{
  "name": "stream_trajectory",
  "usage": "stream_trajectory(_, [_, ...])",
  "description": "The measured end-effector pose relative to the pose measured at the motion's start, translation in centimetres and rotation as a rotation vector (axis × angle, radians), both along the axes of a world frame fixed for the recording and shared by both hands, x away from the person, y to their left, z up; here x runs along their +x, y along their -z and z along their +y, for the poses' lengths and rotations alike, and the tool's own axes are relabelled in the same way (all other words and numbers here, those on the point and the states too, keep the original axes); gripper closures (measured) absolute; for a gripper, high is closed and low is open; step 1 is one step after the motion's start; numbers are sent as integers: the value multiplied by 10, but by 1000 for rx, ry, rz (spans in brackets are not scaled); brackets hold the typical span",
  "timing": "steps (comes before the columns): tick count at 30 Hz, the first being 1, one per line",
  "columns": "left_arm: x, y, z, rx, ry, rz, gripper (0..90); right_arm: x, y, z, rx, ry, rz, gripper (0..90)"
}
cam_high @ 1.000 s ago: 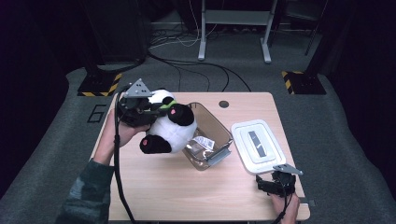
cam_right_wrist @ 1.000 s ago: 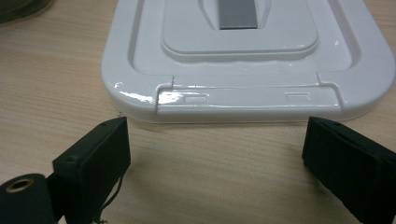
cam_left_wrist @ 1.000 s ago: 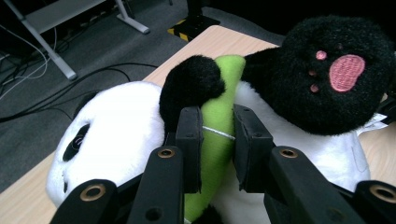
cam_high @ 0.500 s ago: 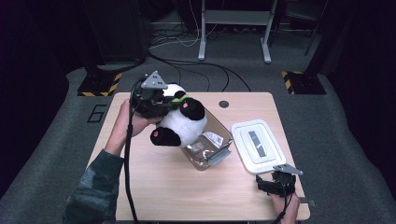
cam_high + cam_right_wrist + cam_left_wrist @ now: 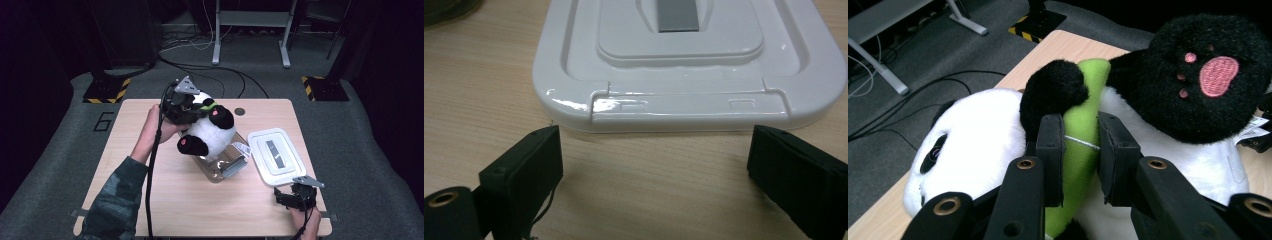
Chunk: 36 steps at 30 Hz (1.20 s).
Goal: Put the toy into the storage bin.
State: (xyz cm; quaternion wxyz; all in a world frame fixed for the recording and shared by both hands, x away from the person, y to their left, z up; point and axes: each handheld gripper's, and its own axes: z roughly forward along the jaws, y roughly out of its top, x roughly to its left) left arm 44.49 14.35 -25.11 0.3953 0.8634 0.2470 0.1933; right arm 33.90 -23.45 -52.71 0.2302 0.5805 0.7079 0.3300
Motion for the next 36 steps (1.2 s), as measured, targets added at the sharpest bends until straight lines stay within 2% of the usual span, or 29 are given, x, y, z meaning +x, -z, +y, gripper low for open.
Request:
stream_trajectory(8, [6, 14, -12, 15, -10, 23, 740, 0, 0, 0, -4, 1, -2, 67])
stream_trajectory(13, [10, 21, -16, 43, -13, 38, 739, 0, 0, 0, -6, -1, -3, 66])
stream_trajectory(21, [15, 35, -21, 52, -14, 69, 739, 0, 0, 0, -6, -1, -3, 67])
stream_trajectory(24, [17, 42, -21, 39, -19, 89, 738, 0, 0, 0, -7, -3, -2, 67])
stream_trajectory(31, [19, 48, -24, 38, -25, 81, 737, 0, 0, 0, -8, -5, -3, 69])
stream_trajectory(36, [22, 55, -29, 42, -23, 91, 737, 0, 0, 0, -8, -5, -3, 70])
